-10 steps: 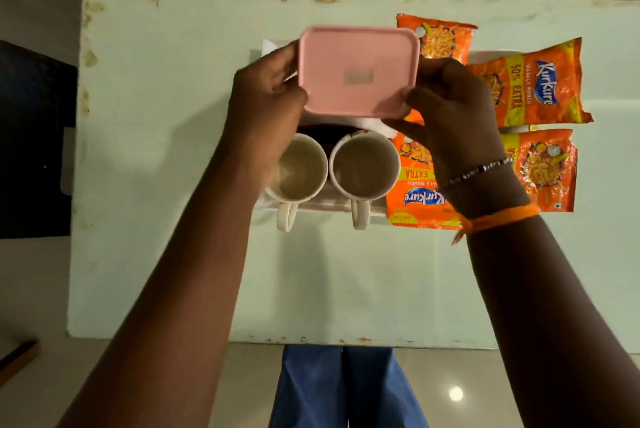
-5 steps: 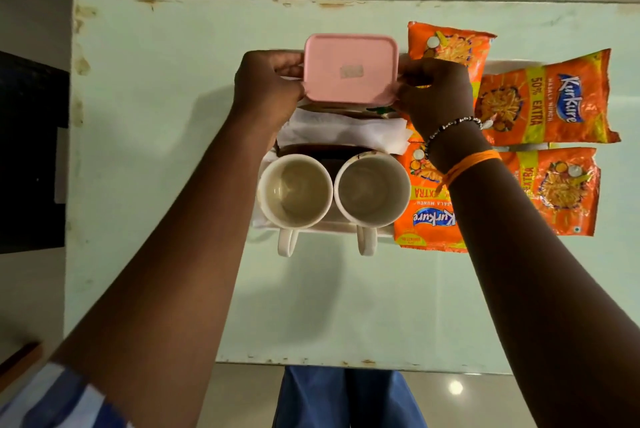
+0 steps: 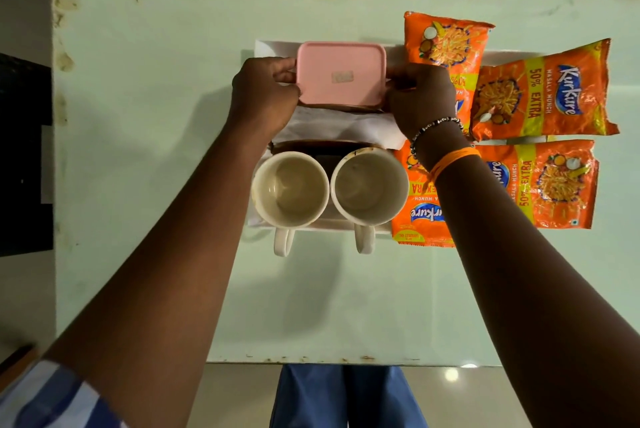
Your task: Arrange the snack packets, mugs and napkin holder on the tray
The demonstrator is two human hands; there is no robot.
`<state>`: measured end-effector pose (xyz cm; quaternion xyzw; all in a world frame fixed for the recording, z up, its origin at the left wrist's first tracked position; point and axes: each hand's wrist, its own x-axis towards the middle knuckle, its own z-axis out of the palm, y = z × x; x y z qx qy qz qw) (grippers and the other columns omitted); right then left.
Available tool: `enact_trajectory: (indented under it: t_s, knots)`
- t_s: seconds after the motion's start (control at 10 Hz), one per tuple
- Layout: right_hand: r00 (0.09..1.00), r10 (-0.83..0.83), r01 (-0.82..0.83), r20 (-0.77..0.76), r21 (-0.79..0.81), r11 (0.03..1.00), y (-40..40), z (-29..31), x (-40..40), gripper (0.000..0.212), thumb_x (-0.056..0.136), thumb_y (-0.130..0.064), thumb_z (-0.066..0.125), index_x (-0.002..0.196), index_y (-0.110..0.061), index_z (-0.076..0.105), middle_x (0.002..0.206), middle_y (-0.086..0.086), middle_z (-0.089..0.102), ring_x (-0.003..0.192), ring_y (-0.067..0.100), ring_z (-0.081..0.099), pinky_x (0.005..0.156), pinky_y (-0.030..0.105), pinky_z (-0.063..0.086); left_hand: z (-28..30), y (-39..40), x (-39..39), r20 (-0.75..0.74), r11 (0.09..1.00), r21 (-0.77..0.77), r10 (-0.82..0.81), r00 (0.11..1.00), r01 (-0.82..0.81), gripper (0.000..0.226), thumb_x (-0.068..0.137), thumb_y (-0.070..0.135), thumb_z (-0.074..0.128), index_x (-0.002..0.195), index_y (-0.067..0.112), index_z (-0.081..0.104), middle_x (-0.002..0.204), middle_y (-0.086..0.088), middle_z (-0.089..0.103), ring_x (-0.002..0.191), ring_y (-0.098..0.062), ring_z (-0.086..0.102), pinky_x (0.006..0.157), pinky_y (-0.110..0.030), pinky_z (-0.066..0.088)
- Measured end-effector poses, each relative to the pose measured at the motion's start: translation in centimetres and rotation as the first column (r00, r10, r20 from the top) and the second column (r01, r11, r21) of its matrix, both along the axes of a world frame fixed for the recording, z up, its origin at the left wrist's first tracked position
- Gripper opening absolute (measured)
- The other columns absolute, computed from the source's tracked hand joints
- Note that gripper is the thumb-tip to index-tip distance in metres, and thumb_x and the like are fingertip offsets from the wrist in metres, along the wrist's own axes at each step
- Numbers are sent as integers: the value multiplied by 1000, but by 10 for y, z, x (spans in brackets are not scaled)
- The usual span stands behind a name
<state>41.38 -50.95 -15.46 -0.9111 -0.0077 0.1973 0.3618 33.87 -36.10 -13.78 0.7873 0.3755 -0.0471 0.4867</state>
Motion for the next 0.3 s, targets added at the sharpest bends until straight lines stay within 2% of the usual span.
enact_trajectory:
  t_s: [0.1,0.2,0.3]
  knots:
    - [1000,0,0,-8,7,1000,-3,2,-2,31,84,-4,50,109,-9,67,109,16,70,103,29,63,90,32,50,0,-4,0,-11,999,50,8,1000,-7,37,85,8,54,121,15,60,118,-2,67,104,-11,60,92,-20,46]
    - [999,-3,2,51,17,1000,-9,7,-4,30,84,-7,51,112,-6,63,111,14,68,103,27,62,89,27,46,0,-7,0,-11,978,208,6,1000,-3,36,89,15,53,125,15,56,127,-3,60,115,-15,55,91,-19,40]
    - [977,56,-65,205,38,997,-20,25,-19,29,83,-7,54,111,-3,60,112,15,64,99,29,61,86,31,47,13,-25,-10,96,931,363,-73,993,34,36,91,17,51,126,15,52,131,-5,52,122,-17,48,92,-15,34]
